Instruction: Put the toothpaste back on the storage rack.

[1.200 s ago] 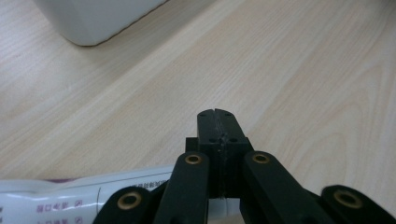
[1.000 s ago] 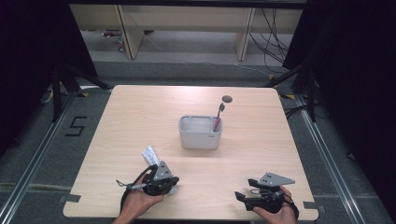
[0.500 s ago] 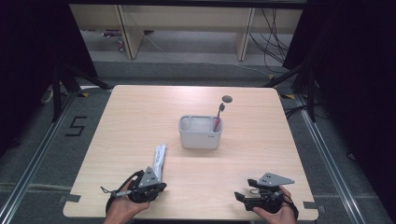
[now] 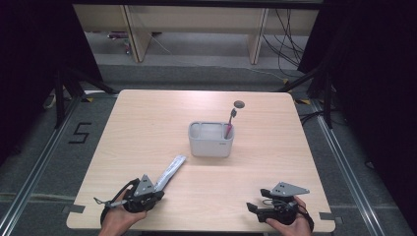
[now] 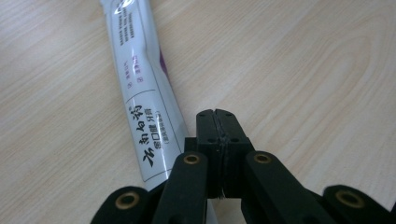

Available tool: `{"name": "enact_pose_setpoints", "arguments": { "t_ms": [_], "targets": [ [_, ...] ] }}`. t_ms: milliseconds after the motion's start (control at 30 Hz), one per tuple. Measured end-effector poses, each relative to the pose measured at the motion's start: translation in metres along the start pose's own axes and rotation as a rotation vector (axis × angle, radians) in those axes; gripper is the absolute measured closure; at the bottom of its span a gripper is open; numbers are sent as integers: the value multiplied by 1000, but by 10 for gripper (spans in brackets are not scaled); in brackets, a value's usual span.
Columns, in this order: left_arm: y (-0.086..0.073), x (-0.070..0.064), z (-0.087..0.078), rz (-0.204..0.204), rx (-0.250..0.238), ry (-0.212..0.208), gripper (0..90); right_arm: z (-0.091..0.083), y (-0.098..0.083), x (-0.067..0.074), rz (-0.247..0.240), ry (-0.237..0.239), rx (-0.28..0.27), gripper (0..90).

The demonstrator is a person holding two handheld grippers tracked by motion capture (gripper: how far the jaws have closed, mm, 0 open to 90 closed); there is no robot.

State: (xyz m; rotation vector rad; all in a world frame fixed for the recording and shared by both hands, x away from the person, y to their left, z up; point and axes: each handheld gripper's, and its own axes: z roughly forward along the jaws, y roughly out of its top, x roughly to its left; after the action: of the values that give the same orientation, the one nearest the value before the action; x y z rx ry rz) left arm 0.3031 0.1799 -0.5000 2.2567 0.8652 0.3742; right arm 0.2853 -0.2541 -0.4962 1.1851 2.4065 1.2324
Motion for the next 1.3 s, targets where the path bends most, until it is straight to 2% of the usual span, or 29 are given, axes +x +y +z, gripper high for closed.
{"name": "enact_pose_setpoints", "arguments": {
  "t_ms": [167, 267, 300, 333, 400, 433, 533, 567, 600, 633, 667, 700, 733, 800, 833, 867, 900, 933, 1033, 1133, 1167, 1200, 1233, 1267, 1300],
  "targets": [
    [-2, 6, -1, -2, 16, 13, 888, -1, 0, 0, 2, 7, 10, 258],
    [-3, 8, -2, 11, 31, 24, 889, 0, 0, 0, 3, 6, 12, 258],
    [-3, 8, -2, 11, 31, 24, 889, 0, 0, 2, 29, 19, 14, 258],
    [-4, 9, -2, 7, 28, 23, 889, 0, 0, 1, 14, 13, 12, 258],
    [-4, 10, -2, 6, 33, 28, 889, 0, 0, 1, 31, 20, 11, 258],
    [-4, 10, -1, 6, 34, 32, 889, -1, 0, 0, 5, 7, 9, 258],
    [-4, 14, -2, 1, 43, 42, 889, -1, 0, 0, 2, 6, 8, 258],
    [-5, 15, -2, -1, 36, 48, 889, 0, 0, 1, 25, 18, 8, 258],
    [-5, 17, -3, -1, 50, 47, 889, 0, 0, -1, -6, 21, 10, 258],
    [-5, 17, -3, -1, 50, 47, 888, 0, 0, -1, -5, 13, 8, 258],
    [-6, 18, -3, -11, 47, 56, 888, -1, 0, 1, 17, 15, 11, 258],
    [-6, 20, -3, -10, 39, 57, 888, 0, 0, 1, 12, 13, 8, 258],
    [-6, 20, -3, -8, 40, 60, 887, 0, 0, 2, 30, 21, 11, 258],
    [-6, 21, -4, -7, 53, 60, 884, 0, 0, 1, 28, 22, 10, 258],
    [-5, 22, -5, -9, 56, 54, 865, 0, 0, -1, -11, 13, 9, 258],
    [-4, 21, -6, -16, 54, 51, 854, 0, 1, -1, -10, 13, 7, 258],
    [-2, 22, -7, -10, 54, 48, 836, 0, 0, 2, 36, 18, 12, 258],
    [0, 21, -8, -15, 41, 44, 819, -1, 0, 3, 53, 14, 14, 258],
    [8, 21, -11, -12, 50, 34, 774, 0, 0, 2, 31, 20, 14, 258],
    [18, 25, -12, -15, 88, 45, 686, 0, 0, 2, 31, 15, 14, 258],
    [21, 28, -13, 2, 104, 52, 673, -1, 0, 0, 5, 4, 13, 258],
    [25, 31, -12, 4, 118, 67, 646, 0, 0, 1, 21, 13, 13, 259],
    [29, 33, -11, 6, 138, 62, 616, -1, 0, 3, 37, 19, 17, 259],
    [31, 34, -10, 5, 151, 61, 578, -1, 1, 0, -10, -8, 7, 259],
    [34, 36, -8, 0, 161, 67, 561, 0, 0, 2, 20, 7, 2, 259]
  ]
}}
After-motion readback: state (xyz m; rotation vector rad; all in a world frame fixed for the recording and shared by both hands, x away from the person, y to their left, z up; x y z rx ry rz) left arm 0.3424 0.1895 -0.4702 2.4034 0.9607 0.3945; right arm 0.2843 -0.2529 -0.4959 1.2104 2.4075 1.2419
